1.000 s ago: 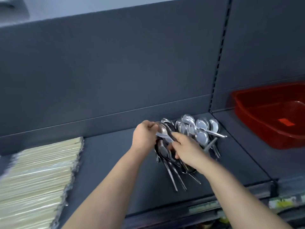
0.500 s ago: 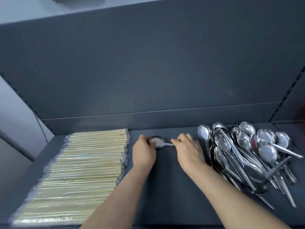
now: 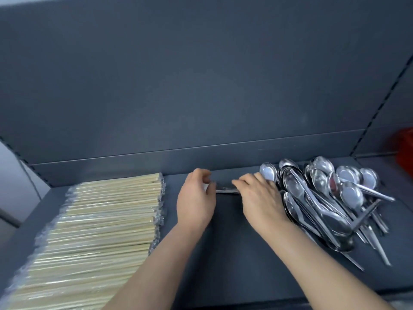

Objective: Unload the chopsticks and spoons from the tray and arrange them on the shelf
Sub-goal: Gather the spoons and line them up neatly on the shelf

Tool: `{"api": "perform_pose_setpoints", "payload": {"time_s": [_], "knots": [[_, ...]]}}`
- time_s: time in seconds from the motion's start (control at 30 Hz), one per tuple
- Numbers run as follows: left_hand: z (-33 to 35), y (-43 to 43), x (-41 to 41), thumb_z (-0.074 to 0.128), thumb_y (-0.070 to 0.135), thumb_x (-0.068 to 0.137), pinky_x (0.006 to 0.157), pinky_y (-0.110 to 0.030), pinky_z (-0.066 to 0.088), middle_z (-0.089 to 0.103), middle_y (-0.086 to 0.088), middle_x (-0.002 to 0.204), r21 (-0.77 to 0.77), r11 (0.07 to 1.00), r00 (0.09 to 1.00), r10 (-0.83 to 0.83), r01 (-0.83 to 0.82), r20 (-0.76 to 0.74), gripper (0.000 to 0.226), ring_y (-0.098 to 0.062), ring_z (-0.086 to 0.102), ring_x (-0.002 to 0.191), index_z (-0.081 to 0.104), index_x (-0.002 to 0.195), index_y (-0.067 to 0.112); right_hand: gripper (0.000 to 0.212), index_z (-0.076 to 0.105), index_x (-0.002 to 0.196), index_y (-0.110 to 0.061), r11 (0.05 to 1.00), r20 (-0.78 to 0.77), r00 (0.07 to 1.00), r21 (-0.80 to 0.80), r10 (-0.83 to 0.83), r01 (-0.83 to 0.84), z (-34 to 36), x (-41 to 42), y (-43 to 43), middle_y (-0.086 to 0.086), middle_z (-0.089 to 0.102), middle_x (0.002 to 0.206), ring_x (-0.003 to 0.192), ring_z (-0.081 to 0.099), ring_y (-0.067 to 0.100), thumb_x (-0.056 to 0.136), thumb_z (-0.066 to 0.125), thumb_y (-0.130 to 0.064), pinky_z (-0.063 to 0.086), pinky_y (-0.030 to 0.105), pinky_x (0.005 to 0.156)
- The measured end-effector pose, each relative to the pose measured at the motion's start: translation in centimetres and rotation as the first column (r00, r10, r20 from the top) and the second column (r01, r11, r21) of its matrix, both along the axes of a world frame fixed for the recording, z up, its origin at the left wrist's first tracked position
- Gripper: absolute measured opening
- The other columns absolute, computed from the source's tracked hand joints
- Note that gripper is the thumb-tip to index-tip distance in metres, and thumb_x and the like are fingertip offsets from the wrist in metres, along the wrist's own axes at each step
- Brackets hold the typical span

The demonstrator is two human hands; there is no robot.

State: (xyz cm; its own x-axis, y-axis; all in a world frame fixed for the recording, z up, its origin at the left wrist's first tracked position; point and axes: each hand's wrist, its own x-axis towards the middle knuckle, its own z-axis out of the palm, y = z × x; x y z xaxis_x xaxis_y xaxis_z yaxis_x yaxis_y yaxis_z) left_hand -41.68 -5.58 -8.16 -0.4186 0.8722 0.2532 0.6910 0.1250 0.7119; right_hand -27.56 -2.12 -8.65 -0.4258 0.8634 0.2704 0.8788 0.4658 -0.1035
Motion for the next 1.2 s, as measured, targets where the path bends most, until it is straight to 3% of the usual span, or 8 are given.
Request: {"api": "perform_pose_setpoints", "payload": {"time_s": [0.13, 0.33, 0.5, 0.8, 0.93, 1.03, 1.13, 1.2], "knots": [[0.6, 0.9, 3.1, 0.060, 0.022, 0.090, 0.074, -0.026, 0.049, 0.065, 0.011, 0.089, -0.109, 0.986, 0.992, -0.122, 0.122, 0.015, 0.012, -0.012, 0.059, 0.080, 0.064, 0.101, 0.019, 0.046, 0.073, 0.100, -0.023, 0.996, -0.104, 0.993, 0.061, -0.057, 0.063, 0.6, 4.4, -0.4, -0.005, 0.068, 0.098, 0.092, 0.061, 0.024, 0.063, 0.075, 0.005, 0.049, 0.036, 0.074], [0.3, 2.3, 9.7, 0.065, 0.037, 0.085, 0.078, -0.030, 0.050, 0.062, 0.008, 0.085, -0.238, 0.949, 0.978, -0.206, 0.208, 0.035, 0.021, -0.018, 0.062, 0.090, 0.063, 0.098, 0.020, 0.041, 0.061, 0.126, -0.028, 0.984, -0.177, 0.968, -0.035, -0.175, 0.172, 1.2, 12.8, -0.6, -0.006, 0.062, 0.120, 0.115, 0.050, 0.019, 0.092, 0.053, -0.006, 0.044, 0.034, 0.095], [-0.1, 2.9, 13.5, 0.058, 0.051, 0.082, 0.059, -0.029, 0.038, 0.055, 0.007, 0.068, -0.383, 0.908, 0.968, -0.227, 0.170, -0.108, 0.033, -0.021, 0.054, 0.072, 0.050, 0.075, 0.021, 0.028, 0.064, 0.120, -0.030, 0.975, -0.298, 0.937, -0.176, -0.185, 0.136, 0.8, 15.9, -1.4, -0.008, 0.065, 0.115, 0.105, 0.057, 0.014, 0.098, 0.049, -0.020, 0.046, 0.028, 0.082], [0.3, 2.2, 12.8, 0.057, 0.032, 0.089, 0.056, -0.029, 0.034, 0.045, 0.000, 0.055, -0.369, 0.925, 0.993, -0.110, 0.087, -0.040, 0.038, -0.028, 0.043, 0.063, 0.043, 0.060, 0.012, 0.031, 0.062, 0.123, -0.032, 0.959, -0.233, 0.964, -0.275, -0.130, 0.063, 0.6, 16.5, -1.5, -0.015, 0.061, 0.119, 0.109, 0.056, 0.009, 0.097, 0.049, -0.021, 0.048, 0.025, 0.086], [1.6, 1.8, 11.1, 0.056, 0.028, 0.090, 0.059, -0.031, 0.038, 0.051, 0.000, 0.060, -0.216, 0.975, 0.999, -0.051, 0.051, 0.008, 0.026, -0.026, 0.046, 0.064, 0.058, 0.076, 0.006, 0.030, 0.064, 0.122, -0.029, 0.933, -0.420, 0.901, -0.356, -0.107, -0.055, 1.6, 14.9, -1.4, -0.015, 0.066, 0.114, 0.104, 0.059, 0.005, 0.096, 0.050, -0.021, 0.042, 0.018, 0.089], [2.8, 1.7, 10.9, 0.054, 0.027, 0.091, 0.060, -0.031, 0.039, 0.054, 0.003, 0.065, -0.142, 0.989, 0.999, -0.041, 0.038, -0.022, 0.019, -0.021, 0.050, 0.066, 0.058, 0.080, 0.012, 0.035, 0.057, 0.130, -0.029, 0.859, -0.528, 0.836, -0.486, -0.146, -0.158, 1.7, 13.2, -1.3, -0.013, 0.065, 0.119, 0.109, 0.058, 0.007, 0.096, 0.049, -0.029, 0.043, 0.025, 0.096], [3.2, 1.9, 11.1, 0.057, 0.024, 0.091, 0.059, -0.030, 0.048, 0.053, 0.003, 0.064, -0.084, 0.993, 0.980, -0.066, 0.083, 0.189, 0.018, -0.018, 0.050, 0.061, 0.056, 0.076, 0.015, 0.041, 0.055, 0.126, -0.034, 0.753, -0.595, 0.783, -0.597, -0.183, -0.278, 1.8, 11.8, -1.5, -0.011, 0.065, 0.119, 0.109, 0.060, 0.013, 0.090, 0.043, -0.048, 0.045, 0.039, 0.099], [3.3, 2.0, 11.5, 0.056, 0.020, 0.093, 0.052, -0.027, 0.051, 0.054, -0.003, 0.067, -0.036, 0.996, 0.912, -0.061, 0.083, 0.406, 0.018, -0.018, 0.052, 0.059, 0.056, 0.078, 0.010, 0.029, 0.059, 0.110, -0.027, 0.647, -0.697, 0.671, -0.638, -0.254, -0.418, 2.0, 11.5, -1.5, -0.005, 0.070, 0.101, 0.093, 0.066, 0.013, 0.094, 0.041, -0.042, 0.051, 0.037, 0.090]]}}
